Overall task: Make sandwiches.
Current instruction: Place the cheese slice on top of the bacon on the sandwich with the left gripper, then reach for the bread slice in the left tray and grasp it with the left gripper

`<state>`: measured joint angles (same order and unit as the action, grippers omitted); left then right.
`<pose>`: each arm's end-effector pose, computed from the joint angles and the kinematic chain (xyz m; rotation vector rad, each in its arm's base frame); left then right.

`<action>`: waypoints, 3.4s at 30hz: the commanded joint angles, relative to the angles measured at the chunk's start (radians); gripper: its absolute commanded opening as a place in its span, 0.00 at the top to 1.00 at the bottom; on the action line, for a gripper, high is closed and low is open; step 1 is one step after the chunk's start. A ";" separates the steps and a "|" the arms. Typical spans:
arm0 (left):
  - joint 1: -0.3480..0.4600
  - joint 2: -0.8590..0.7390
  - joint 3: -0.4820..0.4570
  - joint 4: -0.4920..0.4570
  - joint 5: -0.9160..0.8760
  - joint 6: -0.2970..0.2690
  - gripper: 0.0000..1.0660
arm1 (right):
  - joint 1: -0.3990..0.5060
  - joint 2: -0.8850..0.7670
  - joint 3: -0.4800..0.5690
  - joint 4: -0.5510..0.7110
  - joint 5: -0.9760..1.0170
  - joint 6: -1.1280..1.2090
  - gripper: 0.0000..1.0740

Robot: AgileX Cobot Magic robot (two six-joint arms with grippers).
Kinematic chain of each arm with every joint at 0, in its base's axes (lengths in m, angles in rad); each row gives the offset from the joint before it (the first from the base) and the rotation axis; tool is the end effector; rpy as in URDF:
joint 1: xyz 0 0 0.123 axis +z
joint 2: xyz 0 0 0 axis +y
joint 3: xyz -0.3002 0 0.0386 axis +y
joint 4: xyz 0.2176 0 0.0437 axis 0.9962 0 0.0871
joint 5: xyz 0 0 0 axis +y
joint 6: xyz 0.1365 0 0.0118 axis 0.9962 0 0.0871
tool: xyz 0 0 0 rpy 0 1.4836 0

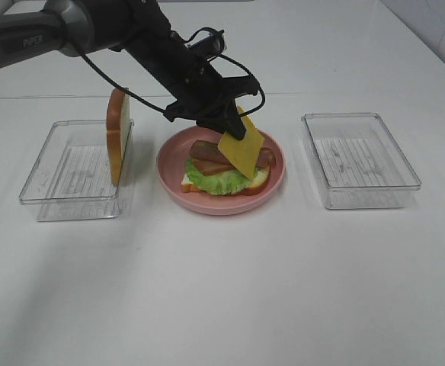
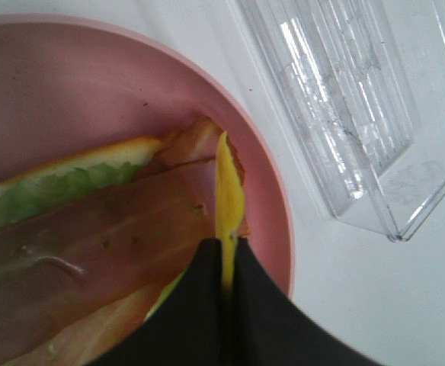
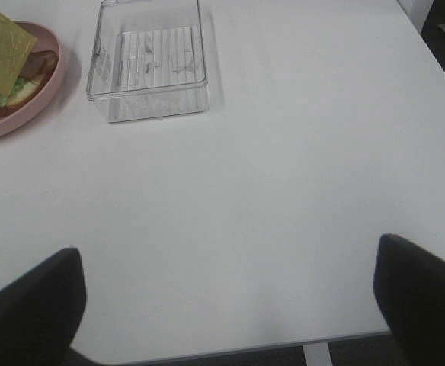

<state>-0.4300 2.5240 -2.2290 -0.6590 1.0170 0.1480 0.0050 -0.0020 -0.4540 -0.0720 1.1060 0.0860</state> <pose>0.4605 -0.2898 0.1389 0.4396 2.7123 -0.9365 -0.0085 -0.0089 0.2231 0.0897 2.1296 -0.0340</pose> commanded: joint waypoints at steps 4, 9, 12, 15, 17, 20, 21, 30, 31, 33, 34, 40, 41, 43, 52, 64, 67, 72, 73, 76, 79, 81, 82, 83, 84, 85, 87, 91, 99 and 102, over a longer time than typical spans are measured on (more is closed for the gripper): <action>-0.005 0.004 -0.005 0.019 -0.002 0.004 1.00 | -0.007 -0.034 0.004 0.001 -0.007 -0.007 0.08; -0.005 0.004 -0.005 0.043 0.006 0.002 0.98 | -0.007 -0.034 0.004 0.001 -0.007 -0.007 0.08; -0.005 0.003 -0.005 0.088 0.005 -0.014 0.80 | -0.007 -0.034 0.004 0.001 -0.007 -0.007 0.08; -0.005 0.000 -0.023 0.156 0.005 -0.081 0.36 | -0.007 -0.034 0.004 0.001 -0.007 -0.007 0.08; -0.005 -0.002 -0.037 0.170 0.015 -0.093 0.23 | -0.007 -0.034 0.004 0.001 -0.007 -0.007 0.08; -0.007 -0.004 -0.113 0.204 0.084 -0.096 0.05 | -0.007 -0.034 0.004 0.001 -0.007 -0.007 0.08; -0.007 -0.004 -0.113 0.204 0.084 -0.096 0.05 | -0.007 -0.034 0.004 0.001 -0.007 -0.007 0.08; -0.032 -0.054 -0.277 0.441 0.302 -0.244 0.05 | -0.007 -0.033 0.004 0.002 -0.007 -0.007 0.08; -0.037 -0.070 -0.277 0.444 0.302 -0.247 0.05 | -0.007 -0.033 0.004 0.002 -0.007 -0.007 0.08; -0.041 -0.101 -0.277 0.444 0.302 -0.250 0.05 | -0.007 -0.033 0.004 0.002 -0.007 -0.007 0.08; -0.041 -0.101 -0.277 0.444 0.302 -0.250 0.05 | -0.007 -0.033 0.004 0.002 -0.007 -0.007 0.08; -0.047 -0.207 -0.244 0.474 0.302 -0.266 0.05 | -0.007 -0.033 0.004 0.002 -0.007 -0.007 0.08; -0.047 -0.254 -0.206 0.509 0.302 -0.278 0.05 | -0.007 -0.033 0.004 0.002 -0.007 -0.007 0.08; -0.047 -0.301 -0.158 0.572 0.302 -0.301 0.05 | -0.007 -0.033 0.004 0.002 -0.007 -0.007 0.08; 0.045 -0.459 0.141 0.699 0.302 -0.388 0.06 | -0.007 -0.033 0.004 0.002 -0.007 -0.007 0.08; 0.119 -0.379 0.162 0.659 0.302 -0.400 0.06 | -0.007 -0.033 0.004 0.002 -0.007 -0.007 0.08; 0.119 -0.349 0.162 0.659 0.301 -0.400 0.06 | -0.007 -0.033 0.004 0.002 -0.007 -0.007 0.08; 0.119 -0.292 0.162 0.659 0.300 -0.400 0.06 | -0.007 -0.033 0.004 0.002 -0.007 -0.007 0.08; 0.119 -0.273 0.161 0.659 0.300 -0.400 0.06 | -0.007 -0.033 0.004 0.002 -0.007 -0.007 0.08; 0.119 -0.249 0.156 0.659 0.290 -0.400 0.06 | -0.007 -0.033 0.004 0.002 -0.007 -0.007 0.08; 0.119 -0.238 0.151 0.659 0.277 -0.400 0.06 | -0.007 -0.033 0.004 0.002 -0.007 -0.007 0.08; 0.119 -0.218 0.143 0.659 0.260 -0.400 0.07 | -0.007 -0.032 0.004 0.002 -0.007 -0.007 0.08; 0.119 -0.218 0.143 0.659 0.260 -0.400 0.07 | -0.007 -0.032 0.004 0.002 -0.007 -0.007 0.08; 0.119 -0.205 0.138 0.653 0.246 -0.400 0.07 | -0.007 -0.032 0.004 0.002 -0.007 -0.007 0.08; 0.119 -0.205 0.138 0.653 0.246 -0.400 0.07 | -0.007 -0.032 0.004 0.002 -0.007 -0.007 0.08; 0.119 -0.200 0.136 0.646 0.243 -0.400 0.07 | -0.007 -0.032 0.004 0.002 -0.007 -0.007 0.08; 0.119 -0.186 0.124 0.637 0.242 -0.397 0.08 | -0.007 -0.032 0.004 0.002 -0.007 -0.007 0.08; 0.119 -0.164 0.107 0.637 0.244 -0.396 0.09 | -0.007 -0.032 0.004 0.002 -0.007 -0.007 0.08; 0.119 -0.150 0.107 0.641 0.265 -0.388 0.17 | -0.007 -0.032 0.004 0.002 -0.007 -0.007 0.08; 0.119 -0.150 0.107 0.659 0.264 -0.389 0.30 | -0.007 -0.032 0.004 0.002 -0.007 -0.007 0.08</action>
<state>-0.3120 2.3720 -2.1190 0.0000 1.2200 -0.2420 0.0050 -0.0020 -0.4540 -0.0720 1.1060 0.0860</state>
